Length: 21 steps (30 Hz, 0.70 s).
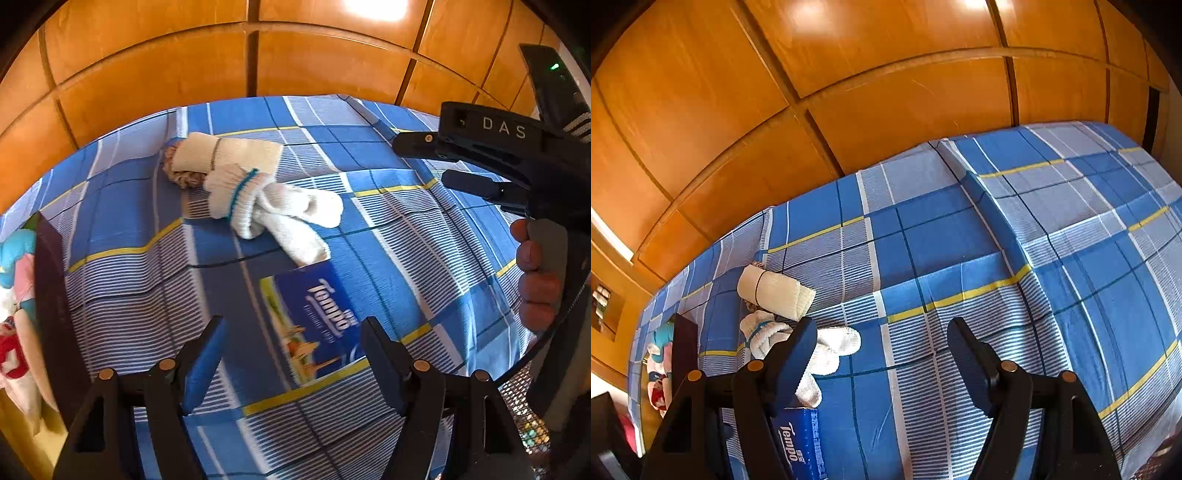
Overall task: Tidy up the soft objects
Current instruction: 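Move the left gripper toward the blue Tempo tissue pack while the right gripper withdraws, then grasp the blue Tempo tissue pack with the left gripper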
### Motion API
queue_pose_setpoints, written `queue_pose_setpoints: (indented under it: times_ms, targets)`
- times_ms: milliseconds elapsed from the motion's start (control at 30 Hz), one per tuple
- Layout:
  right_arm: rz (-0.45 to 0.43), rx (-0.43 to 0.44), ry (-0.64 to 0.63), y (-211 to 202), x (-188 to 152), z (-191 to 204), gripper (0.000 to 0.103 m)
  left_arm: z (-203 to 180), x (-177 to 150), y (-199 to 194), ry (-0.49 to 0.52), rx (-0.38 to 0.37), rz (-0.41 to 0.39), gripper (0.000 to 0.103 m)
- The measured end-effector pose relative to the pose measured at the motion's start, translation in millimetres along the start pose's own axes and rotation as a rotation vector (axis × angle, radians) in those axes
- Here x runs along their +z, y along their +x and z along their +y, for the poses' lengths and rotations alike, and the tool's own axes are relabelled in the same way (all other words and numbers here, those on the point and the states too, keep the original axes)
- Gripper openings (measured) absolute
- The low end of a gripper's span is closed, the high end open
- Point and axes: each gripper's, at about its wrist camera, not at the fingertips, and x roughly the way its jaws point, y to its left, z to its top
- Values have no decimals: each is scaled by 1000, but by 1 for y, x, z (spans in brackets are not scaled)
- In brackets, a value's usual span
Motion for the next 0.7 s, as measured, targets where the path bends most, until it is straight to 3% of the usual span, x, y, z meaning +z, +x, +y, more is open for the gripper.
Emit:
queue_pose_setpoints:
  times_ms: [400, 500, 567, 700]
  targets:
    - [-20, 17, 34, -6, 1, -4, 74, -13, 10, 30, 32, 51, 31, 77]
    - [-21, 21, 35, -6, 1, -4, 74, -12, 11, 41, 28, 46, 48, 72]
    - [-22, 23, 34, -6, 1, -4, 74, -13, 11, 46, 29, 54, 47, 61]
    - [-13, 29, 18, -4, 0, -1, 74, -9, 6, 38, 29, 47, 2, 57]
